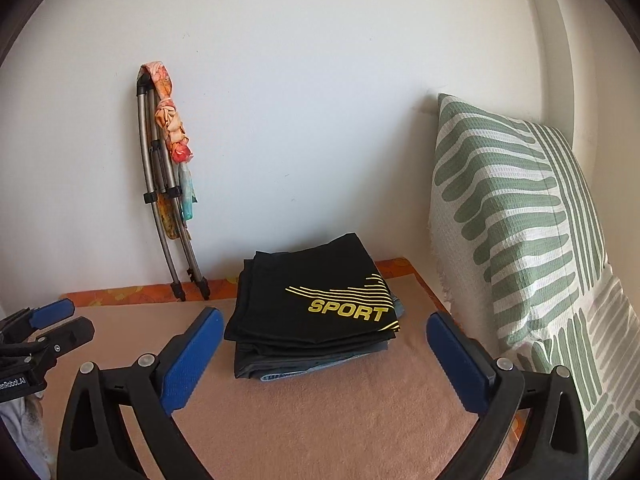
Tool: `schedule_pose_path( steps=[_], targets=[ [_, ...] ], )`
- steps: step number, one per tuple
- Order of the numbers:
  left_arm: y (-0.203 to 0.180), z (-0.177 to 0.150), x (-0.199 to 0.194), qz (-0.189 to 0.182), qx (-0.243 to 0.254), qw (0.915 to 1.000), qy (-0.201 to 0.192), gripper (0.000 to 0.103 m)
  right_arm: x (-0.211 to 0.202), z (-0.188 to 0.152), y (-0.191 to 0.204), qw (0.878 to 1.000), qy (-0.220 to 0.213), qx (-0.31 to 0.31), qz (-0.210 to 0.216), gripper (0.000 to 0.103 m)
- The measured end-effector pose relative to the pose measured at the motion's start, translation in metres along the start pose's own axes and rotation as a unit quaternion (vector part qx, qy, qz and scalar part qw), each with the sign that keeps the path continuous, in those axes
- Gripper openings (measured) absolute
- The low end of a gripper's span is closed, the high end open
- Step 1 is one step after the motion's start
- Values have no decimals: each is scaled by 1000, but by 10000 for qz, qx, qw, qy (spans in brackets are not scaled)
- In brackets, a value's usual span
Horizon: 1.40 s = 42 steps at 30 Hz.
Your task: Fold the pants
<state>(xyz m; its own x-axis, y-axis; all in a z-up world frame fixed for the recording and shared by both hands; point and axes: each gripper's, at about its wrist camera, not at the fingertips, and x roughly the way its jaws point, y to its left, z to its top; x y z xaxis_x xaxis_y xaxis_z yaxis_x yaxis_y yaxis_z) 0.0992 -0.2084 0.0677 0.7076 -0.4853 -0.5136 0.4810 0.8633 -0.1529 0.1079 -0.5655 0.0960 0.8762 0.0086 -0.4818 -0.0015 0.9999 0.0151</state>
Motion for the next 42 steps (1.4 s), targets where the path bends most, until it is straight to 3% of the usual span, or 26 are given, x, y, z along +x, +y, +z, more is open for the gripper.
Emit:
schedule_pose_path(
  steps=[7, 15, 19, 23, 42],
  targets=[
    [-13, -37, -47, -5, 351, 9994, 61, 79, -53, -36, 30, 10000, 13, 30, 77, 103],
    [-3, -68, -64, 179, 192, 9996, 103, 80, -79, -61, 53, 9998, -140, -3, 159, 103],
    [3, -74, -66, 331, 238, 9991, 112, 80, -79, -68, 59, 9993, -137, 147, 315, 103],
    [10, -75, -65, 362, 177, 9990, 171, 80, -73, -79, 66, 9997, -219, 27, 117, 103],
    [13, -79, -67, 444, 164, 9988, 129, 80, -58, -94, 73, 9999, 4, -68, 99, 103]
  ],
)
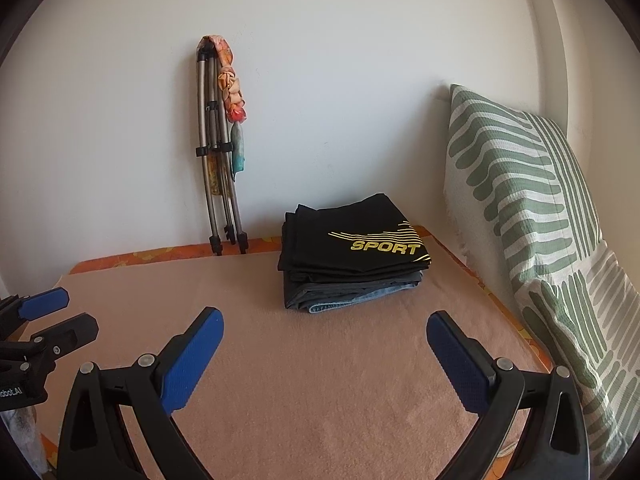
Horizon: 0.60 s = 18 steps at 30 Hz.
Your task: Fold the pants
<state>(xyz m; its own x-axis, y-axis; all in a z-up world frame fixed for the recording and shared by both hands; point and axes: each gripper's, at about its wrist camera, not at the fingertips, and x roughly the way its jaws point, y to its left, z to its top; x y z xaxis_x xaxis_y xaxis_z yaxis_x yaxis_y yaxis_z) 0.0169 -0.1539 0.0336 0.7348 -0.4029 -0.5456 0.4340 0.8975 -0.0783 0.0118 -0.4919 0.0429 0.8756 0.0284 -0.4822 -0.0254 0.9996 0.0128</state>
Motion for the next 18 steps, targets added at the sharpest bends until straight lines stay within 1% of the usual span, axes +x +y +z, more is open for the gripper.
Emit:
schedule_pose_path(
  steps=[6, 18],
  targets=[
    [-1, -1, 1, -26, -30, 10000, 69, 80, -1, 0, -1, 10000, 16, 28, -5, 103],
    [-2, -1, -1, 5, 4, 10000, 29, 80, -1, 0, -1, 10000, 9, 29, -1, 103]
  ],
)
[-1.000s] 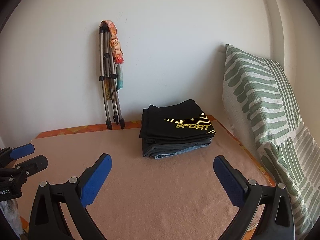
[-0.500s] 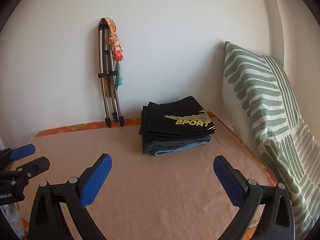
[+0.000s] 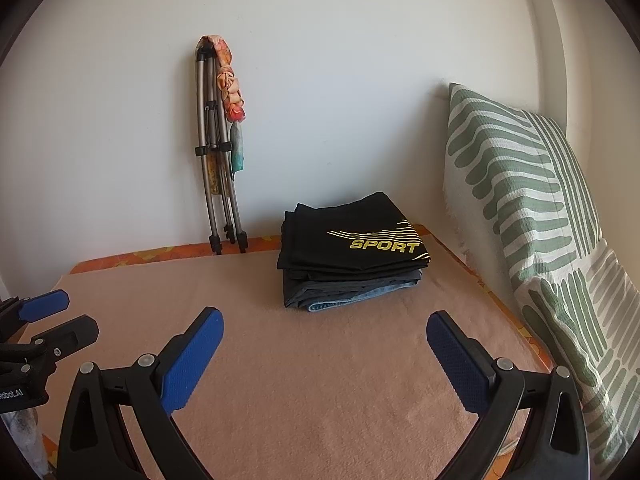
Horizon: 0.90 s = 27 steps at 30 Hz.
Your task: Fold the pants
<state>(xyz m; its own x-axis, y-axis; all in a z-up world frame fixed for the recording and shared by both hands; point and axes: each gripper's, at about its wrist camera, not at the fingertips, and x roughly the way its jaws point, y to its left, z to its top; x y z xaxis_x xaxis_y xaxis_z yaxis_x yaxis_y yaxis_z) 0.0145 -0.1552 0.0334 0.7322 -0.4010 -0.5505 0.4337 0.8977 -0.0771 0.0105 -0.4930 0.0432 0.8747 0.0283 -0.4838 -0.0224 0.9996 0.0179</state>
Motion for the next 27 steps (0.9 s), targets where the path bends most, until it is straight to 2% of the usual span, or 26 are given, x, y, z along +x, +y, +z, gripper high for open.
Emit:
schedule_pose_path(
  steps=[27],
  targets=[
    [-1, -2, 3, -1, 19, 10000, 84, 80, 0, -1, 1, 10000, 28, -52, 13, 103]
  ],
)
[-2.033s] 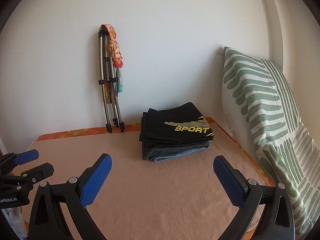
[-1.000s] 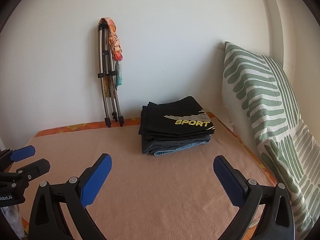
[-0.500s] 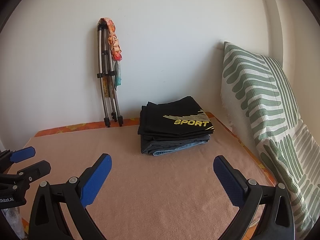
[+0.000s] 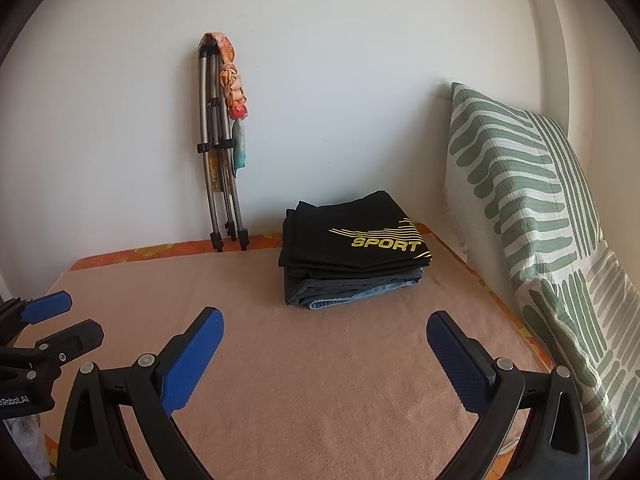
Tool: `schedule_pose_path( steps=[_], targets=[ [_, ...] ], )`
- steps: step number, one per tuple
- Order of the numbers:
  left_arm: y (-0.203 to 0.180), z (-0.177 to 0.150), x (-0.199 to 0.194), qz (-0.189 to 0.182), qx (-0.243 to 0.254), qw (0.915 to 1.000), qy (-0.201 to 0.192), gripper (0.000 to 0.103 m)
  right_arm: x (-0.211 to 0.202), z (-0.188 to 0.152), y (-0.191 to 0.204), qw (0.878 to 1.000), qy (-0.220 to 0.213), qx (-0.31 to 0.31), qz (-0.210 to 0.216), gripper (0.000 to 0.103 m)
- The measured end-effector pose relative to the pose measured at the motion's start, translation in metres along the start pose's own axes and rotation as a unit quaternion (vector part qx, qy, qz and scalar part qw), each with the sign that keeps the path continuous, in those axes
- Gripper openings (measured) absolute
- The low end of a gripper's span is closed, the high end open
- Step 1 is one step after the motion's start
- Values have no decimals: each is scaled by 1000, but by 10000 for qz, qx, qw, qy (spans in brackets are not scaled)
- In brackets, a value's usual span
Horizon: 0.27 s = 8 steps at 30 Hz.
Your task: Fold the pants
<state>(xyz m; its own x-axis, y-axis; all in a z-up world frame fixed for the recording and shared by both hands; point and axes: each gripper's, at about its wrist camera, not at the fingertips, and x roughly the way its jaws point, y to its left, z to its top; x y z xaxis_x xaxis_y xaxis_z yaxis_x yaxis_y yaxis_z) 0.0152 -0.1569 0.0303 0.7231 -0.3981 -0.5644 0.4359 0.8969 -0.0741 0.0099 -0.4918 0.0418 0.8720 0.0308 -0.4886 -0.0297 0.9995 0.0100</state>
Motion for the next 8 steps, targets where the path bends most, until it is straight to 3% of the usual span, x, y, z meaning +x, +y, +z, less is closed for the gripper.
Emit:
schedule_pose_path(
  steps=[8],
  targets=[
    [3, -2, 2, 41, -15, 10000, 31, 80, 1, 1, 2, 10000, 14, -22, 46, 103]
  ],
)
